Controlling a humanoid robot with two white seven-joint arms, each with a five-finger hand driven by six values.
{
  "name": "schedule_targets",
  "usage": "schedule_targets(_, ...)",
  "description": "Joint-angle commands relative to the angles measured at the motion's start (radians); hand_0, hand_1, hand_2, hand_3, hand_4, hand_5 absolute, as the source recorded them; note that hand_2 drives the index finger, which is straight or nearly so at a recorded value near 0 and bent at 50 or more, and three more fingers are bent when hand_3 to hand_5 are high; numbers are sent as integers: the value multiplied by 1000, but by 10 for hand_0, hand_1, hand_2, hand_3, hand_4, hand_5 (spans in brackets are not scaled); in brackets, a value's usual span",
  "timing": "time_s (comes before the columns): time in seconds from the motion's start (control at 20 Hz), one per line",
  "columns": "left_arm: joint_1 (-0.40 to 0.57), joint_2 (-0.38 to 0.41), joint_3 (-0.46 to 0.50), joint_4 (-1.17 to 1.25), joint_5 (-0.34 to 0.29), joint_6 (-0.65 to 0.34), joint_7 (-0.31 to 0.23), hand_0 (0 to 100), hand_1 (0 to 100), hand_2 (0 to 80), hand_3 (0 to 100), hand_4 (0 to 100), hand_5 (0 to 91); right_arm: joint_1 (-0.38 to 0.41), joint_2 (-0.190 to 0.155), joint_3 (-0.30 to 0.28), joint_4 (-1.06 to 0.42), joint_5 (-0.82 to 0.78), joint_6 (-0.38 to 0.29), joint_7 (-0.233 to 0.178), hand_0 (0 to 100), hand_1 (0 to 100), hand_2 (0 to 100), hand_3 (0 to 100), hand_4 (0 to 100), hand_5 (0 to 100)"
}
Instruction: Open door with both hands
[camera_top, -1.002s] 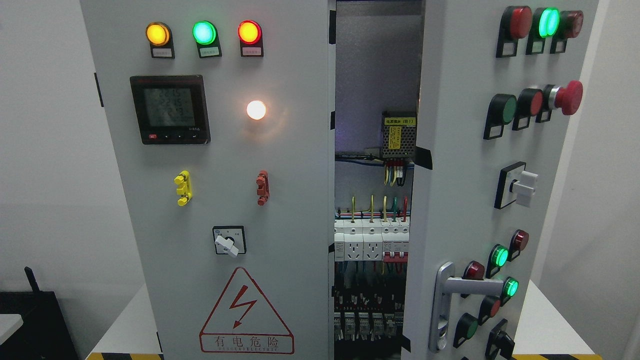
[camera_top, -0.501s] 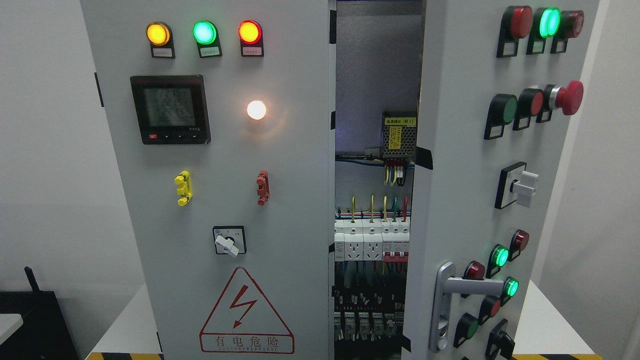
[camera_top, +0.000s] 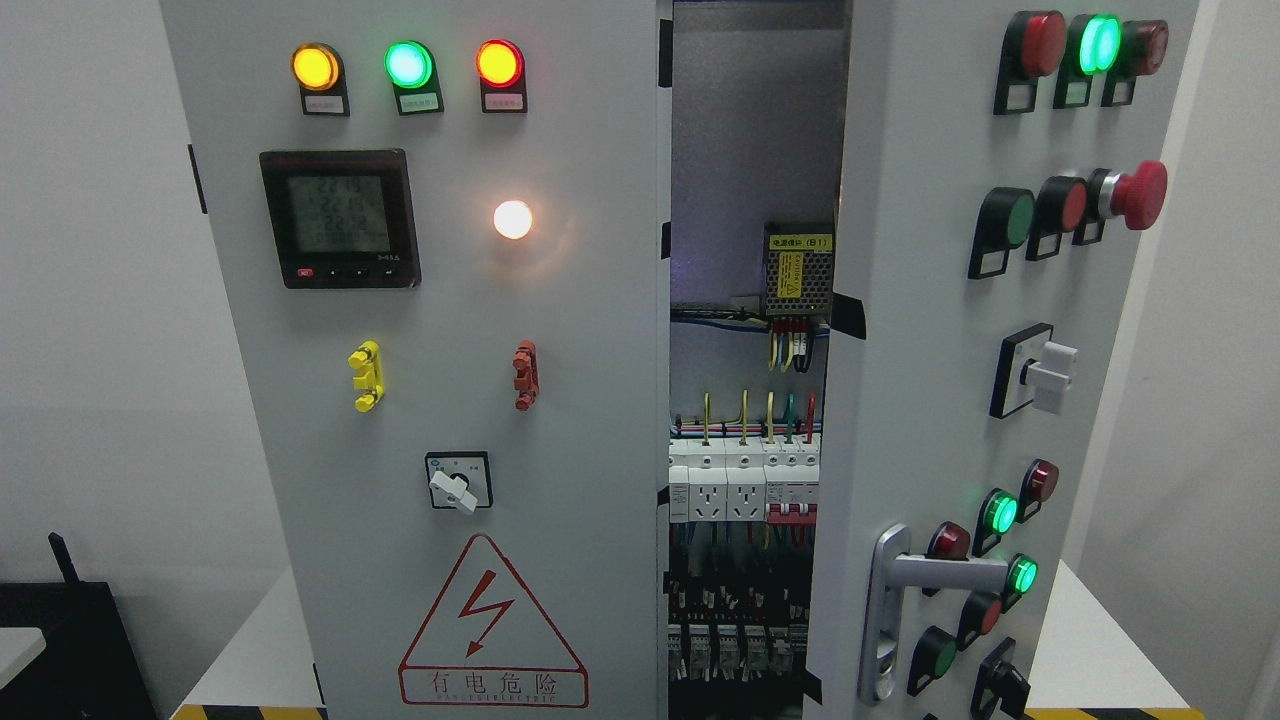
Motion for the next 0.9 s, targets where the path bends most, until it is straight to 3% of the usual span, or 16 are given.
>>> schedule_targets(0.0,-3,259,174,-60,109,1,-61,0,0,0,0,0,0,-1,0,0,0,0,0,-1,378,0,0,0,0,0)
schedule_targets(0.3,-14,322,165,-56,115,1,-161,0,0,0,0,0,0,-1,0,0,0,0,0,-1,378,0,0,0,0,0)
schedule_targets(0.45,-36,365,117,-56,123,1,-172,0,0,0,0,0,0,1,0,0,0,0,0,1,379,0,0,0,0,0)
schedule_targets(0.6,-215,377,-56,-52,140,36,-172,0,0,0,0,0,0,-1,0,0,-1,0,0,1,379,0,0,0,0,0)
schedule_targets(0.85,-453,394,-252,-51,140,142,-170,0,0,0,0,0,0,-1,0,0,0,0,0,-1,378,0,0,0,0,0)
